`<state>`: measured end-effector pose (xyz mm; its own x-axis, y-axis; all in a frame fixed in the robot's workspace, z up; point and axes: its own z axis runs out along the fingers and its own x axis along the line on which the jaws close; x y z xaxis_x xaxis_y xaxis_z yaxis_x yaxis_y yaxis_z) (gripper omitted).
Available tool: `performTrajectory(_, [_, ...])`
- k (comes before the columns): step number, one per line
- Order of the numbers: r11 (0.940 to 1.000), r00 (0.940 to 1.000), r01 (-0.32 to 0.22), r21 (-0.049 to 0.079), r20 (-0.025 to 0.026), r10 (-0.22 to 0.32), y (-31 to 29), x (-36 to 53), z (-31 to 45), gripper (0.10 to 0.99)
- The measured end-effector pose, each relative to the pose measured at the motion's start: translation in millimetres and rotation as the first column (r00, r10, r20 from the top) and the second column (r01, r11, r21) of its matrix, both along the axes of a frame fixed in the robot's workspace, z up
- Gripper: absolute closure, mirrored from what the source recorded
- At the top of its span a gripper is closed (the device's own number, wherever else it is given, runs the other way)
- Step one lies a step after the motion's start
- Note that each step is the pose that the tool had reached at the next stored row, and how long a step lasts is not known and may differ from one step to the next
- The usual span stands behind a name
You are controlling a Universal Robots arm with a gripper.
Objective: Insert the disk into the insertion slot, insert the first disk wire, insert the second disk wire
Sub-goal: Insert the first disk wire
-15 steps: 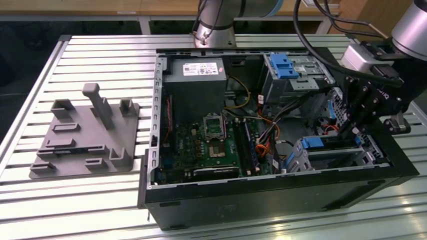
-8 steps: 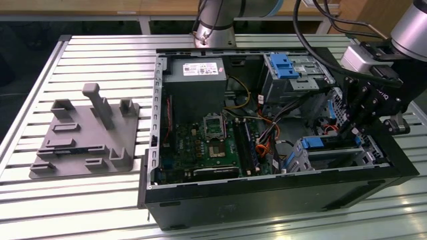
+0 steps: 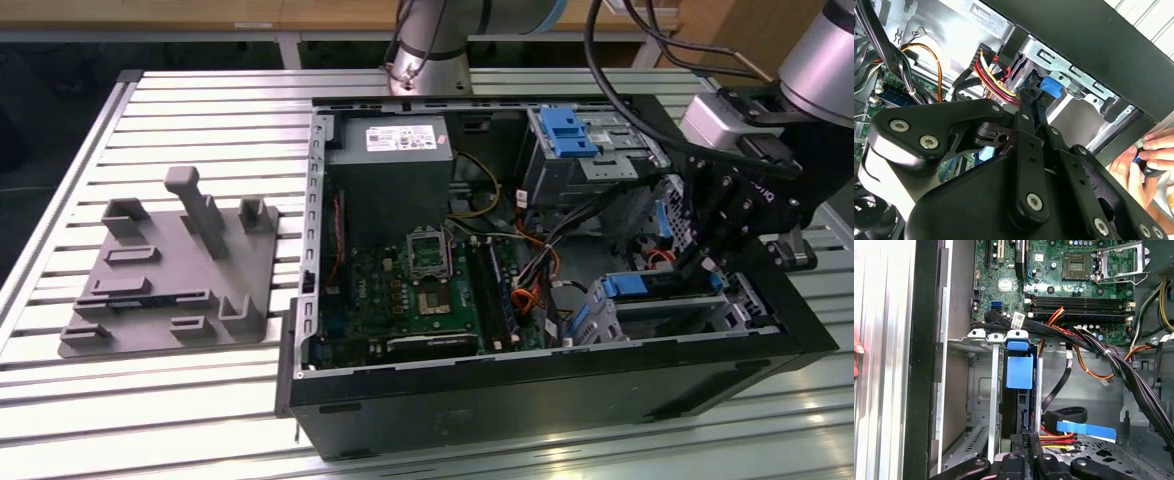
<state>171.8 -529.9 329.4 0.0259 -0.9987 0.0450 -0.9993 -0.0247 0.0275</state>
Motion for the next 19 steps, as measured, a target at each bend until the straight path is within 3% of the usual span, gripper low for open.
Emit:
performTrajectory(6, [1.0000,1.0000,0.000,0.000,0.0000,0.000,0.0,0.3,-0.1,0.910])
performTrajectory(8, [1.0000,1.0000,0.000,0.000,0.0000,0.000,0.0,0.2,3.9,0.792])
performTrajectory(9, [1.0000,1.0000,0.000,0.000,0.0000,0.000,0.0,0.3,6.3,0.792])
performTrajectory(14, [1.0000,1.0000,0.000,0.000,0.0000,0.000,1.5,0.3,20.5,0.561])
performTrajectory(19, [1.0000,1.0000,0.001,0.000,0.0000,-0.001,2.2,1.0,31.5,0.494])
